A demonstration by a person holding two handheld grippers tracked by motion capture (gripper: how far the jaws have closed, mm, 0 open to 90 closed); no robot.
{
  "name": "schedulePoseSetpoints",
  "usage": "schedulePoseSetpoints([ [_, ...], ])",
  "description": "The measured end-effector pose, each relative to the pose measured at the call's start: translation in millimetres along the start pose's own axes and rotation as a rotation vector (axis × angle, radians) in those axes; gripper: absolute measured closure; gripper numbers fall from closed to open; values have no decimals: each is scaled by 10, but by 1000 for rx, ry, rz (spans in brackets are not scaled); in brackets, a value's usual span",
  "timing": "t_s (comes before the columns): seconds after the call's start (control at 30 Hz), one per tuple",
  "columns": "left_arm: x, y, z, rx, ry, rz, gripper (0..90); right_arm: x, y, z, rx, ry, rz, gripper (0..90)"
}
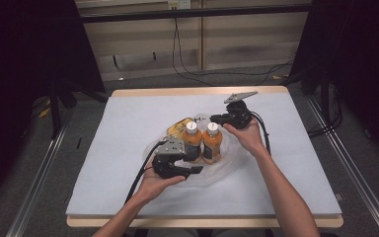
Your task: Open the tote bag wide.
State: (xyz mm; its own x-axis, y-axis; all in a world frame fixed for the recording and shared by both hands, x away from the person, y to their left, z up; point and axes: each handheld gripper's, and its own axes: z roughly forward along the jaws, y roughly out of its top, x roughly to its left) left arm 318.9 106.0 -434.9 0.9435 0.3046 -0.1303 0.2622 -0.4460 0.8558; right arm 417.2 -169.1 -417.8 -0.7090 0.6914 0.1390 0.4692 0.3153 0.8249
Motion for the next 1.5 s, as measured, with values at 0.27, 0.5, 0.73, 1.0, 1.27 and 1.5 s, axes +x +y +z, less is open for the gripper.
schedulePoseSetpoints([
  [0.27,75,-2,-231,-34,83,25,344,40,-183,-360,-30,-36,-5,777],
  [0.5,163,-75,-443,-41,140,5,192,118,-353,-729,-74,-66,3,585],
  [0.73,169,-185,-684,-35,196,-42,92,224,-555,-1045,-111,-105,11,320],
  [1.0,121,-384,-985,-55,262,-92,50,378,-855,-1339,-115,-129,42,204],
  [1.27,106,-584,-1187,-19,301,-95,30,479,-1100,-1585,-117,-165,55,175],
  [1.5,107,-843,-1296,5,368,-133,28,507,-1297,-1714,-111,-225,61,149],
])
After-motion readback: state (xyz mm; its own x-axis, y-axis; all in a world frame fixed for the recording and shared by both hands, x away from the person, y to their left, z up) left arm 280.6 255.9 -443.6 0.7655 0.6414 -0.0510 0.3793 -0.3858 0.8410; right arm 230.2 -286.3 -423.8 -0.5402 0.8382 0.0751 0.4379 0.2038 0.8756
